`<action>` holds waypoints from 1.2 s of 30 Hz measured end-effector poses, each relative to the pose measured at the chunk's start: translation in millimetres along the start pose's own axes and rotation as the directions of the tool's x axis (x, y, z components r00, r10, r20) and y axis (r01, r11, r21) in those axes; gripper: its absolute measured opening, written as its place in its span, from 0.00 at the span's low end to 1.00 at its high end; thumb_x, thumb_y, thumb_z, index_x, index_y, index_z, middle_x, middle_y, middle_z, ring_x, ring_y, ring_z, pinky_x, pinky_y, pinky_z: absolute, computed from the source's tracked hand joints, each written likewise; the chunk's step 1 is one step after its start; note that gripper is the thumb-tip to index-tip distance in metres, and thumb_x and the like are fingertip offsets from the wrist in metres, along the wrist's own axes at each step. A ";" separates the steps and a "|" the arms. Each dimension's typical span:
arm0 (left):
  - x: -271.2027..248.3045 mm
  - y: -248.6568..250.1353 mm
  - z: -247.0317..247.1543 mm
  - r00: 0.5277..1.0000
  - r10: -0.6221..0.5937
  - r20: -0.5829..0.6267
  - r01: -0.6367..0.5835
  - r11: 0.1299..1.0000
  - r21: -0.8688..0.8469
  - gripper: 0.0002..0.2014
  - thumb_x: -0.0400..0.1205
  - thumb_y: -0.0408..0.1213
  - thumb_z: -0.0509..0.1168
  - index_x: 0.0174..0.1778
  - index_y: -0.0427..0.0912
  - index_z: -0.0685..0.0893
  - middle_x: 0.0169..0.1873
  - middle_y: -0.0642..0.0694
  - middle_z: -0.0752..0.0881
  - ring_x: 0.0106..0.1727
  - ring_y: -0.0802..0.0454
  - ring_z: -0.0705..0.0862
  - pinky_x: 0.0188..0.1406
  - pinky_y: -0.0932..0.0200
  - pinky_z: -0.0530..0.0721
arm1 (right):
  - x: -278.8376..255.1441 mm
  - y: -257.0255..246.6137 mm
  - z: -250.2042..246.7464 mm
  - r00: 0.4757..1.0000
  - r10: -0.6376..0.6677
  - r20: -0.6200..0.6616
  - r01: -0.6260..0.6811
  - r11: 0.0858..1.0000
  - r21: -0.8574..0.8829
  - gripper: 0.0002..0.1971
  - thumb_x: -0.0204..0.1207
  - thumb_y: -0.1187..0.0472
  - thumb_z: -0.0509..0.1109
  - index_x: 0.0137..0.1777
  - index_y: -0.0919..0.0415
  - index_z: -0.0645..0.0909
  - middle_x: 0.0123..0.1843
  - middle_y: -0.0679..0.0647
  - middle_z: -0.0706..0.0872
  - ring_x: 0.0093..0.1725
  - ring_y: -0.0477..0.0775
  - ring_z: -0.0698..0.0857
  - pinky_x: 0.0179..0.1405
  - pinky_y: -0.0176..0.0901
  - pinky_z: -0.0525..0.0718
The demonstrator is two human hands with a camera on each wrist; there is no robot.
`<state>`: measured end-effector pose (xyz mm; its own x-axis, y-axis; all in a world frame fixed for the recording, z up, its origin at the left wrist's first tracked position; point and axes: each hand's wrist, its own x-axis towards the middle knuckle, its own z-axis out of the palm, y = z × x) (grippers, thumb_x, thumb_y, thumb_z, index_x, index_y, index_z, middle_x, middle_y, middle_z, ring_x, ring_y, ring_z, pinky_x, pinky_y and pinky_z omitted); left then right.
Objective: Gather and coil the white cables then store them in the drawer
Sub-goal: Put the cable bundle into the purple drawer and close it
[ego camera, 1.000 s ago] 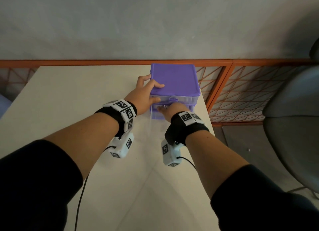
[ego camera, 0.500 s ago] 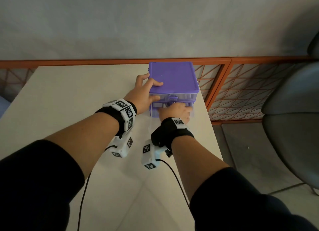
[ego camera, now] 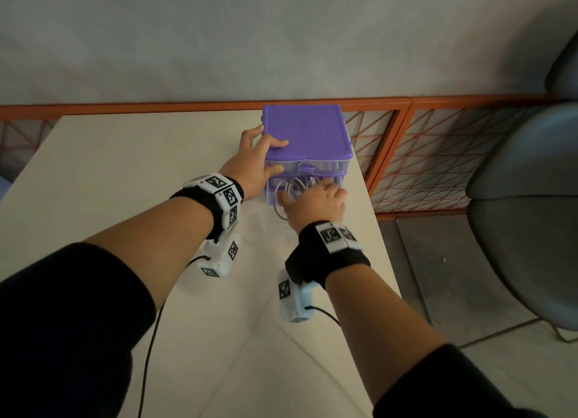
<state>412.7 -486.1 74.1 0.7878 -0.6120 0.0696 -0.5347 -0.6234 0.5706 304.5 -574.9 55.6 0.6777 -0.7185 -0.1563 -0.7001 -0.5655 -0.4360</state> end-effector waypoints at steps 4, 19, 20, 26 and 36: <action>-0.4 0.9 0.4 1.000 -0.020 0.008 0.020 1.000 -0.004 0.23 0.80 0.39 0.67 0.71 0.55 0.72 0.80 0.45 0.55 0.63 0.43 0.82 0.62 0.55 0.77 | -21.5 30.1 5.5 0.961 -0.222 -0.164 0.238 0.967 0.088 0.28 0.82 0.54 0.57 0.80 0.65 0.63 0.80 0.61 0.68 0.76 0.64 0.67 0.74 0.54 0.69; 2.2 1.3 -1.9 1.000 0.004 0.023 -0.005 1.000 0.028 0.22 0.81 0.39 0.66 0.71 0.54 0.72 0.80 0.44 0.56 0.68 0.42 0.78 0.65 0.49 0.78 | -21.6 66.7 8.9 0.778 -0.596 -0.200 0.579 0.803 -0.138 0.26 0.80 0.49 0.62 0.75 0.62 0.74 0.74 0.57 0.78 0.75 0.61 0.74 0.79 0.53 0.66; 1.8 1.6 -1.8 1.000 0.007 0.024 -0.008 1.000 0.030 0.22 0.81 0.39 0.66 0.71 0.53 0.72 0.80 0.44 0.56 0.68 0.42 0.78 0.65 0.49 0.78 | -16.2 64.2 7.4 0.780 -0.591 -0.207 0.576 0.807 -0.134 0.26 0.79 0.48 0.64 0.74 0.60 0.75 0.73 0.56 0.79 0.74 0.61 0.74 0.78 0.53 0.65; -0.5 1.0 -3.5 0.999 0.022 0.028 -0.021 1.000 -0.019 0.23 0.81 0.38 0.66 0.73 0.52 0.72 0.81 0.43 0.55 0.72 0.45 0.75 0.69 0.58 0.71 | 10.4 54.1 -5.9 0.855 -0.340 -0.392 0.350 0.936 -0.050 0.35 0.60 0.34 0.76 0.58 0.59 0.77 0.61 0.59 0.78 0.61 0.64 0.75 0.64 0.57 0.73; -28.0 -9.5 26.0 0.997 -0.050 0.056 0.070 0.887 -0.456 0.48 0.69 0.45 0.79 0.80 0.54 0.56 0.69 0.59 0.74 0.68 0.66 0.75 0.66 0.68 0.75 | 28.9 89.4 -9.4 0.960 -0.278 0.025 0.188 0.712 0.677 0.40 0.69 0.62 0.71 0.80 0.42 0.62 0.72 0.45 0.80 0.69 0.44 0.80 0.63 0.41 0.80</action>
<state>387.8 -475.7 45.4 0.7953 -0.6062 -0.0049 -0.2794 -0.3738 0.8844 259.4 -650.0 20.4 0.8510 -0.5226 -0.0511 -0.2186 -0.2640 -0.9394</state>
